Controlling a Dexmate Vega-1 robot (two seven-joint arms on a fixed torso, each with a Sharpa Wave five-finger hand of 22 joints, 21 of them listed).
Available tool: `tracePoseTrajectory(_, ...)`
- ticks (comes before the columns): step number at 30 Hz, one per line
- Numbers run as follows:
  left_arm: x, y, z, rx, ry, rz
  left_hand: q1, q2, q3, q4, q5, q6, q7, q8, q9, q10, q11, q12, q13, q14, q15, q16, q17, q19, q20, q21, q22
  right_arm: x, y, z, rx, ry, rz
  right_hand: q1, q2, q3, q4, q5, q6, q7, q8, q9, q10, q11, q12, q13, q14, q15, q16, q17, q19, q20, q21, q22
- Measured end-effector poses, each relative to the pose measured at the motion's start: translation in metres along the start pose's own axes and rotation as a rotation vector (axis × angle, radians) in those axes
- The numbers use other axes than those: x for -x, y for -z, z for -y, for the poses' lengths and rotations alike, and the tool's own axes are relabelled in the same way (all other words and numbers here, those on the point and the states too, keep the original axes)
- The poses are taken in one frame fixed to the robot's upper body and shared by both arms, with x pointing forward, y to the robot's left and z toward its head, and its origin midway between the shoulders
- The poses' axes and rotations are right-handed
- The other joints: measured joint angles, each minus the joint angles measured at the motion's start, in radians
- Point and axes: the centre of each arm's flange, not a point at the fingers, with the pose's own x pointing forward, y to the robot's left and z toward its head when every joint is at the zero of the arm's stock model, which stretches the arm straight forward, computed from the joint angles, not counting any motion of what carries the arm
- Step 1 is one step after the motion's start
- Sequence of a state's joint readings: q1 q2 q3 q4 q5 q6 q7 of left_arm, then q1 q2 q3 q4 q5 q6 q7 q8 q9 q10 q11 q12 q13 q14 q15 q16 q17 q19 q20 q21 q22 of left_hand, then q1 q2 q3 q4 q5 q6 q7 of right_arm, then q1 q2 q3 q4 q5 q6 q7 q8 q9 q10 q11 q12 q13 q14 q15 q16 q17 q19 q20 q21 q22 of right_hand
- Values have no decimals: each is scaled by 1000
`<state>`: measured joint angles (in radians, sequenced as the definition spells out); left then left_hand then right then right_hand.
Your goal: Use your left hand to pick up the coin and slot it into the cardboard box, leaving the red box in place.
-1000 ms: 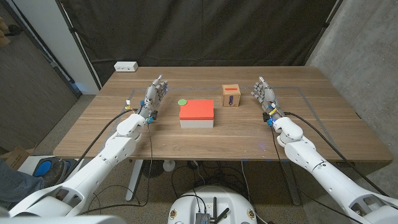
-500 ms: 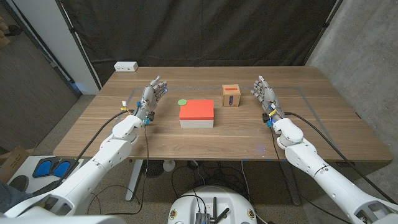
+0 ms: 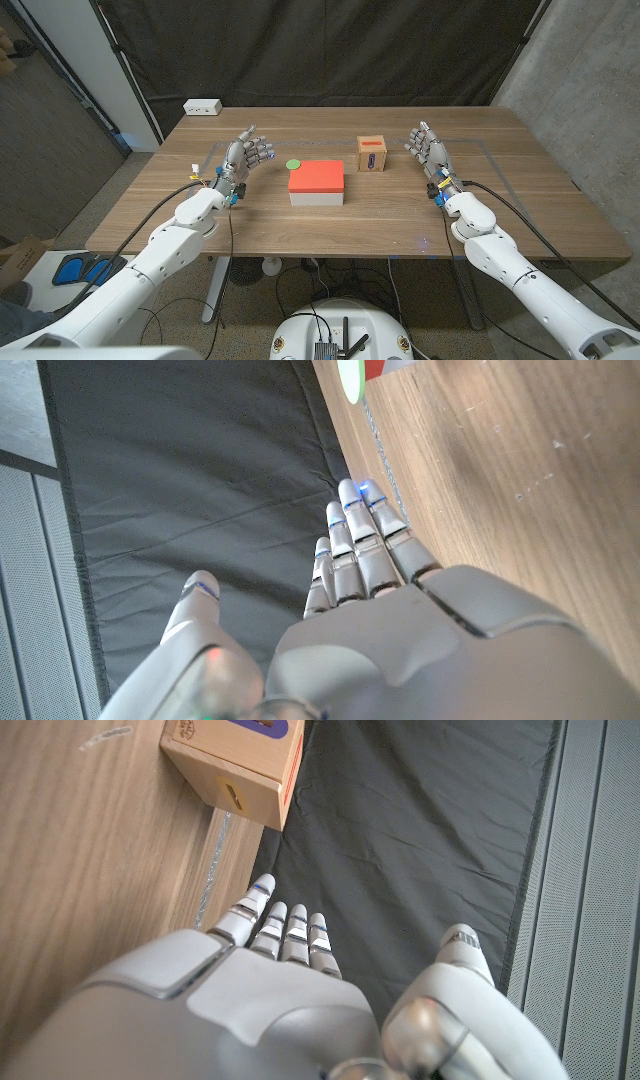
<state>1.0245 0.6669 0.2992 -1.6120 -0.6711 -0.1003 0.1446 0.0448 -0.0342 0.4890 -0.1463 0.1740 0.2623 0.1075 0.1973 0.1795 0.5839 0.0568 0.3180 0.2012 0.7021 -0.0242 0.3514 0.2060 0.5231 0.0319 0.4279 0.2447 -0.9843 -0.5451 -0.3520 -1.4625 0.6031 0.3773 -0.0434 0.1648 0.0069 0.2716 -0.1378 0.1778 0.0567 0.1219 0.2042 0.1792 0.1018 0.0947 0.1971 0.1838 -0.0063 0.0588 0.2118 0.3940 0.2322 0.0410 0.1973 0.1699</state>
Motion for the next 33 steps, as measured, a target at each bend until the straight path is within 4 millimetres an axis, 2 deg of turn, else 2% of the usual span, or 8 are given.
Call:
tracePoseTrajectory(2,9,-11,8,-9,16,11,8,8,7,-2,0,0,0,0,0,84,-9,23,12,98,-19,43,15,54,-6,44,26,1,-1,0,-2,-19,3,0,0,3,-3,0,0,0,0,0,0,0,0,0,0,0,0,0,0,0,0,0)
tracePoseTrajectory(6,17,-14,11,-12,3,-7,61,28,32,-21,0,0,11,0,0,291,-32,89,59,290,-66,195,88,166,-19,160,122,2,-5,2,6,-42,5,5,5,3,-3,0,0,0,0,0,0,0,0,0,0,0,0,0,0,0,0,0)
tracePoseTrajectory(10,23,-13,10,-9,-17,-31,157,11,37,-27,0,13,27,-5,1,503,-66,192,154,369,-112,388,222,234,-41,306,284,4,-9,1,11,-49,11,5,5,3,-3,0,0,0,0,0,5,5,0,0,0,0,0,-5,0,0,0,0)
tracePoseTrajectory(13,28,-14,8,-13,-39,-48,204,-11,30,-29,0,51,28,-5,5,603,-110,281,245,441,-153,502,294,265,-73,416,409,5,-10,1,16,-50,12,10,10,7,-7,0,4,4,0,0,5,5,0,0,0,0,0,-5,0,0,0,0)
tracePoseTrajectory(17,34,-18,6,-22,-64,-61,221,-23,27,-25,0,105,19,-5,5,674,-159,375,345,509,-180,580,350,307,-110,505,496,6,-11,-1,25,-44,14,11,10,7,-7,0,4,4,0,0,5,5,0,0,0,0,0,-5,0,0,0,0)
tracePoseTrajectory(25,36,-20,1,-35,-122,-98,263,-65,27,-25,0,293,-1,19,5,828,-245,611,533,654,-187,704,427,420,-162,633,572,9,-10,-4,26,-27,18,16,16,11,-11,0,8,-1,0,0,12,2,0,0,5,5,0,-5,5,5,0,0)
tracePoseTrajectory(29,36,-20,-1,-28,-143,-117,304,-59,54,-28,4,383,-21,26,9,842,-255,727,594,675,-186,768,477,452,-177,666,578,10,-9,-4,27,-15,17,21,21,11,-11,0,8,-1,0,0,14,4,0,0,5,5,0,-9,5,5,0,0)
tracePoseTrajectory(33,36,-17,-5,-8,-173,-156,373,-49,85,-39,20,440,-39,27,9,842,-255,792,607,675,-186,797,477,471,-185,677,564,13,-7,-6,25,-4,15,21,21,11,-11,0,12,2,0,0,18,0,0,0,5,5,0,-9,2,9,0,0)
